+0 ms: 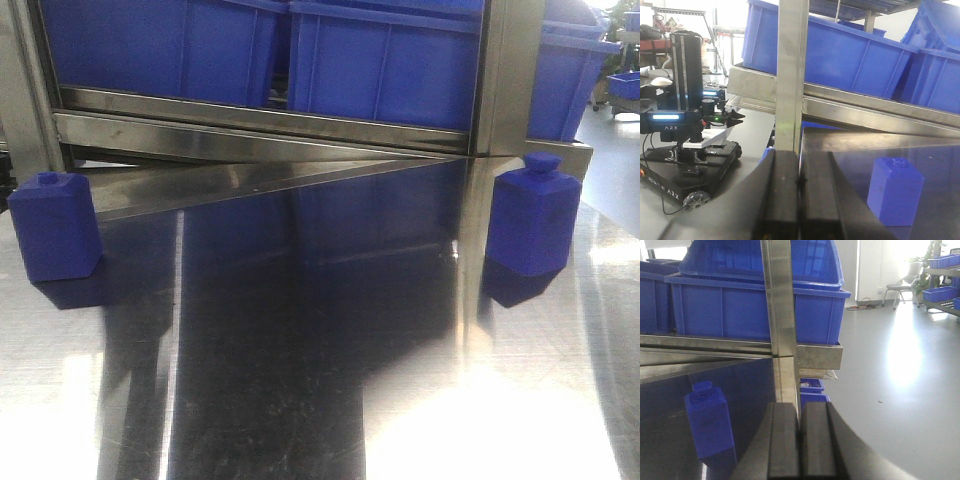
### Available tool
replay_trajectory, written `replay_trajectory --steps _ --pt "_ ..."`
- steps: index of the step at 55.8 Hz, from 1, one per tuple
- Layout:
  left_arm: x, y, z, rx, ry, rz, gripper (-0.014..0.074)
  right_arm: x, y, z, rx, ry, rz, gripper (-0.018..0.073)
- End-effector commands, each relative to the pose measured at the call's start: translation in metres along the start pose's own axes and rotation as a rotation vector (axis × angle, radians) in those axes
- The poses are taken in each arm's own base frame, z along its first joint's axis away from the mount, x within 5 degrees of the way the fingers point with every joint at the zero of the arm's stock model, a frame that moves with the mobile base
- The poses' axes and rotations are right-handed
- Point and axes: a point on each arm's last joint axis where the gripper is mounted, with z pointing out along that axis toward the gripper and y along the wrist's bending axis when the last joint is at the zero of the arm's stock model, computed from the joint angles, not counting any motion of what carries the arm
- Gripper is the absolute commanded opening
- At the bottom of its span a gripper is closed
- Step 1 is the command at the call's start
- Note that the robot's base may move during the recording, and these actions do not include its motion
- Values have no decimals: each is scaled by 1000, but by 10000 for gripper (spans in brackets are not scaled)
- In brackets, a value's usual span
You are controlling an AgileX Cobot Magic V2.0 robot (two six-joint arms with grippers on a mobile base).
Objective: Pick and sort blue part to right shelf
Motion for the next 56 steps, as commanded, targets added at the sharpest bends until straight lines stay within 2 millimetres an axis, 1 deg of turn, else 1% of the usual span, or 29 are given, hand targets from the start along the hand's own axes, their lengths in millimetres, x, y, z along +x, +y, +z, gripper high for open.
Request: replay_trajectory --steps 1,23,37,41,46,50,51,56 --pt "1 -1 -1 16 -77 0 122 -12 1 -2 -4 -116 -8 34" --pt "1 -1 -1 16 -77 2 122 -12 1 -2 -4 -116 -8 34" --pt "-6 -2 -2 31 -151 2 122 -12 1 -2 -4 -116 -8 34" --pt "-13 -3 -3 47 -227 2 122 -12 1 -2 -4 -116 -8 34" --pt "-29 -6 -6 62 -304 6 122 -12 1 -2 -4 -117 -8 34" --pt "-44 -7 -6 55 -280 18 123 -12 1 -2 -4 -117 -8 34" --pt "-50 -8 -6 54 -278 20 123 -12 1 -2 -4 -117 -8 34" --pt "-74 -9 -3 41 -186 24 124 -12 1 -2 -4 -117 -8 34"
